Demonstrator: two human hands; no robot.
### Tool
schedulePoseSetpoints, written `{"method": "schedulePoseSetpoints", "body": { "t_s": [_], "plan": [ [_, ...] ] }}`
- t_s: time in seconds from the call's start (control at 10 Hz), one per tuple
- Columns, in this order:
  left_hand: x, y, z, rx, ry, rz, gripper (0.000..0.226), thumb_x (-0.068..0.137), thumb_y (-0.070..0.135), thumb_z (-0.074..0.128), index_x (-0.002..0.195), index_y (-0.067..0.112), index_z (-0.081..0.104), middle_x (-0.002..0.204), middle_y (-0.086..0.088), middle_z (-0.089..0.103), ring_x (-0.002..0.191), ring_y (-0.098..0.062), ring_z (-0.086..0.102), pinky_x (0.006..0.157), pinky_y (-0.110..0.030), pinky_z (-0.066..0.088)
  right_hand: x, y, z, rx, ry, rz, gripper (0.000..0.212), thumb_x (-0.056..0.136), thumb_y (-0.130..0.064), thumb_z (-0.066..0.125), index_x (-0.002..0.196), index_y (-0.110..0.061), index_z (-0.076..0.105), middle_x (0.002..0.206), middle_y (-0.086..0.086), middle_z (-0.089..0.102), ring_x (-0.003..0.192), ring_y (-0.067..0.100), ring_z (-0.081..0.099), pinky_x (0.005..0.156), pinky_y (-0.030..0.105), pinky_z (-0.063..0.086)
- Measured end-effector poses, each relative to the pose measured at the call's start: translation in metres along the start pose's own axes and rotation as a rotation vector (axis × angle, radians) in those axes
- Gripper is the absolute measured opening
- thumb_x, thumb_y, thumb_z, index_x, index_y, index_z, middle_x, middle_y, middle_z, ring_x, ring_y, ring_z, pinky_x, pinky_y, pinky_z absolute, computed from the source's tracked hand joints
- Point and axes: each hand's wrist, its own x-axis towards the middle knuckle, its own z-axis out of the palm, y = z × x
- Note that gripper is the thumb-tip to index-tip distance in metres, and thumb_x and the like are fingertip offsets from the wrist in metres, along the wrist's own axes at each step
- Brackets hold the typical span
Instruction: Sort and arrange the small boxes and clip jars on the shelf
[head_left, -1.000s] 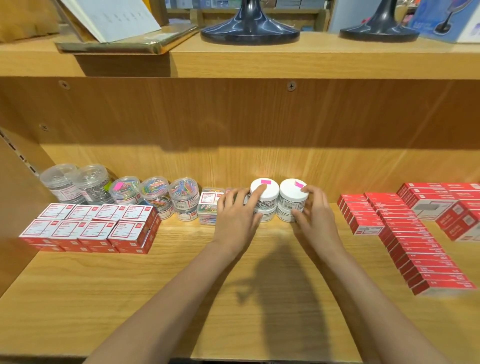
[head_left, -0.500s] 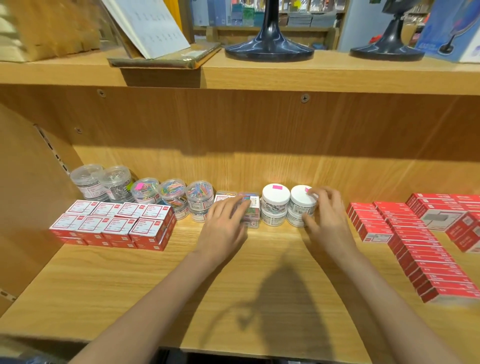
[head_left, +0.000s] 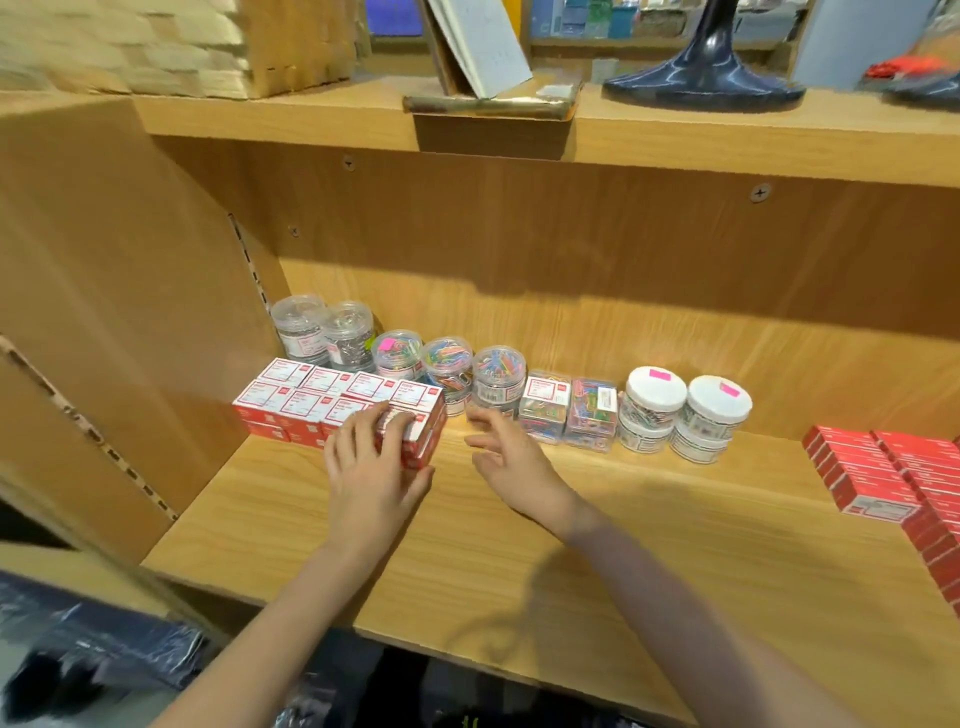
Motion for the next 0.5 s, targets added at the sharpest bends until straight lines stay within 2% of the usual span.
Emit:
{"method": "schedulePoseSetpoints", "body": {
  "t_s": [0.1,0.2,0.3,0.4,0.5],
  "plan": [
    [0.001,0.0,0.0,0.012,-0.036,-0.026,0.06,0.064,0.031,0.077,0.114,0.018,0.047,0.119,-0.012,0.051,0.112,-0.031,0.042,0.093,-0.05,0.034,0.022,-0.004,0.024,0.078,-0.024,0.082,0.049,0.091,0.004,0.04,0.133,-0.021,0.04,0.127,-0.005,0.049,0.121,0.01,0.049,0.103,0.032,0.041],
    [0.0,-0.001,0.001,-0.017,-0.011,-0.012,0.06,0.065,0.03,0.075,0.116,0.019,0.045,0.119,-0.011,0.05,0.113,-0.03,0.042,0.095,-0.048,0.031,0.033,-0.001,0.036,0.113,0.032,0.133,0.051,0.089,0.006,0.042,0.131,-0.023,0.043,0.124,-0.004,0.054,0.12,0.01,0.05,0.103,0.036,0.041],
    [0.0,-0.005,0.001,-0.04,-0.005,-0.008,0.06,0.067,0.031,0.075,0.117,0.018,0.046,0.12,-0.011,0.05,0.113,-0.029,0.041,0.096,-0.046,0.029,0.031,-0.008,0.035,0.17,0.013,0.145,0.055,0.087,0.014,0.039,0.132,-0.017,0.042,0.126,-0.001,0.052,0.122,0.013,0.049,0.103,0.034,0.042],
    [-0.001,-0.01,0.001,-0.077,0.058,0.04,0.056,0.071,0.04,0.068,0.117,0.017,0.047,0.123,-0.01,0.05,0.113,-0.027,0.041,0.097,-0.043,0.025,0.021,-0.011,0.031,0.203,0.011,0.103,0.055,0.087,0.015,0.036,0.131,-0.019,0.043,0.125,-0.003,0.049,0.123,0.015,0.048,0.103,0.035,0.042],
    [0.005,-0.003,-0.017,-0.347,0.117,0.026,0.049,0.079,0.04,0.05,0.12,0.015,0.042,0.126,-0.012,0.046,0.117,-0.024,0.038,0.099,-0.04,0.028,-0.002,-0.011,0.013,0.181,0.165,0.026,0.045,0.089,0.002,0.042,0.118,-0.032,0.045,0.121,-0.004,0.049,0.111,0.014,0.054,0.096,0.043,0.047]
  ]
}}
